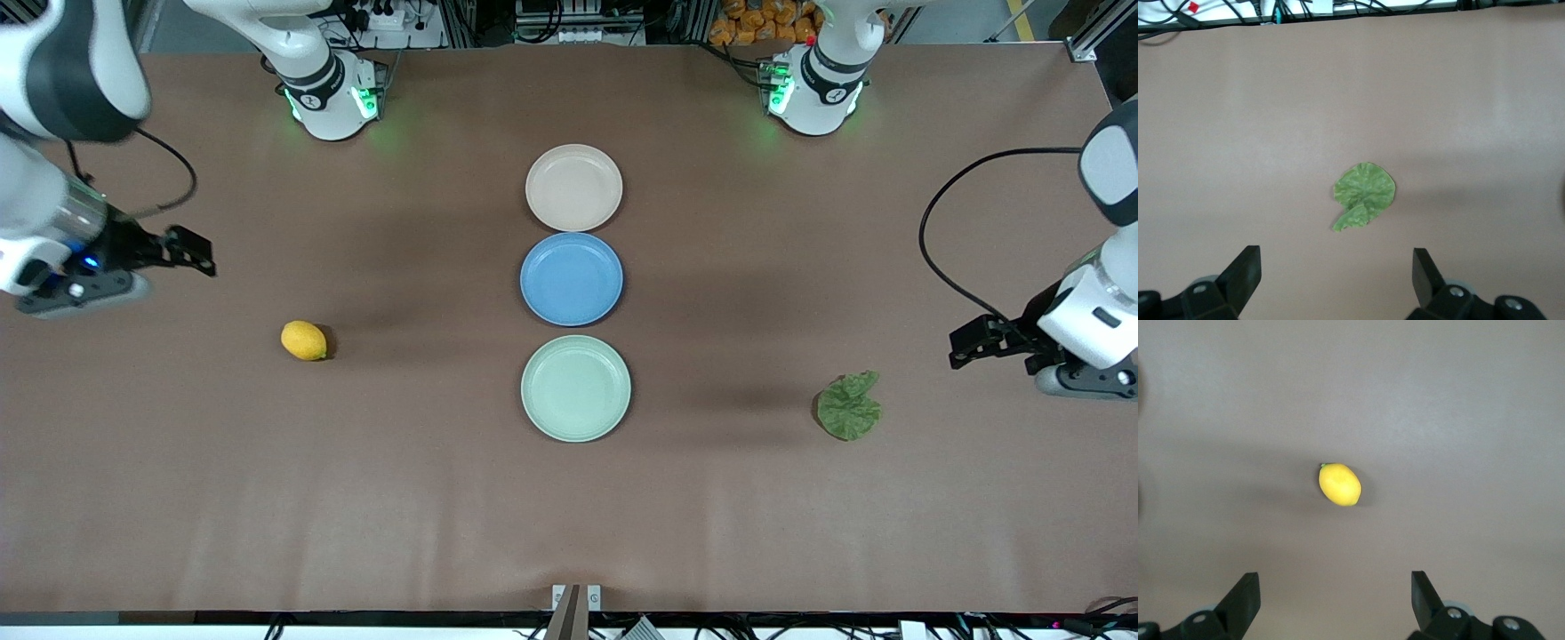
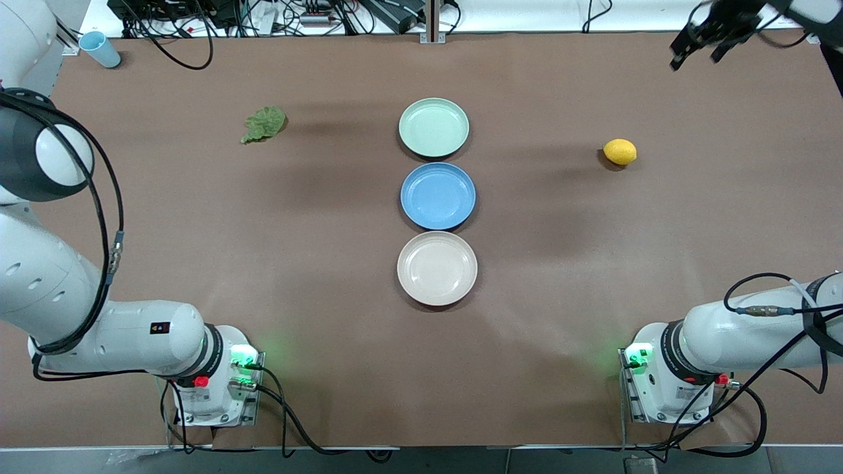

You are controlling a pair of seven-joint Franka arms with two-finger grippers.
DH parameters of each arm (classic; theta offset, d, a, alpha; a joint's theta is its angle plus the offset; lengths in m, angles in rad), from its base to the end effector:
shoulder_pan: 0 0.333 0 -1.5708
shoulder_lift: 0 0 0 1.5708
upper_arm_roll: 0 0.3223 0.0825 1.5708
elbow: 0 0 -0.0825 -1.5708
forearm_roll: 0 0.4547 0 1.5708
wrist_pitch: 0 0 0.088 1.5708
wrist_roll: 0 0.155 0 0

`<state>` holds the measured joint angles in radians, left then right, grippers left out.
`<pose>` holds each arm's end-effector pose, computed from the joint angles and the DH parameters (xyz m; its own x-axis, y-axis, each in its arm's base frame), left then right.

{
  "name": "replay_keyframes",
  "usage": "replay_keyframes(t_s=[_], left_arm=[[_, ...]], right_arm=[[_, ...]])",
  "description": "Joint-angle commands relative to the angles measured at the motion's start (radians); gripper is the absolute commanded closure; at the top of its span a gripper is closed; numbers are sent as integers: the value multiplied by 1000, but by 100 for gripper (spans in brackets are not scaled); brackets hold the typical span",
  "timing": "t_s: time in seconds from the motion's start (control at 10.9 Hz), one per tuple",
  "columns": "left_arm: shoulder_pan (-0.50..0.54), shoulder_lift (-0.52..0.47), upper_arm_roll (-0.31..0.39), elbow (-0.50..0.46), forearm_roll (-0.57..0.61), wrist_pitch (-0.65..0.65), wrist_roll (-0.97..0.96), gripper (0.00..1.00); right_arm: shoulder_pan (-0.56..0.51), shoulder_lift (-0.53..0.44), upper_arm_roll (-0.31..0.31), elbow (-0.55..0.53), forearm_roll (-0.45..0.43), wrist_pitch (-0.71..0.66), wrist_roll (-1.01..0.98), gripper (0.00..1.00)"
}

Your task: Pick lemon and lettuce from plates

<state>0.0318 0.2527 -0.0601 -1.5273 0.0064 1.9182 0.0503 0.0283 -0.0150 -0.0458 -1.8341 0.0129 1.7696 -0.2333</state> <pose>0.7307 -0.0165 0.4696 0.9874 -0.0765 0.1385 -0.0775 -0.9970 0.0018 0.6188 -0.0092 0.4656 0.9763 0.2117 -0.0451 0.2108 -0.9772 -0.0243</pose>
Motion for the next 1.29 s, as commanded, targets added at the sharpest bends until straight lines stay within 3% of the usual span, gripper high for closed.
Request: replay_keyframes(t_s=[0.0, 0.55, 1.2], left_arm=[[7, -62, 0, -13, -25, -51, -44, 0], [14, -139, -3, -11, -43, -142, -49, 0], [14, -165, -6, 44, -45, -272, -47, 0]], right_arm=[[-8, 7, -5, 127, -22, -104, 43, 0], [7, 4, -19, 260, -21, -168, 42, 0], [-1, -6, -25, 276, -17, -205, 46, 0]])
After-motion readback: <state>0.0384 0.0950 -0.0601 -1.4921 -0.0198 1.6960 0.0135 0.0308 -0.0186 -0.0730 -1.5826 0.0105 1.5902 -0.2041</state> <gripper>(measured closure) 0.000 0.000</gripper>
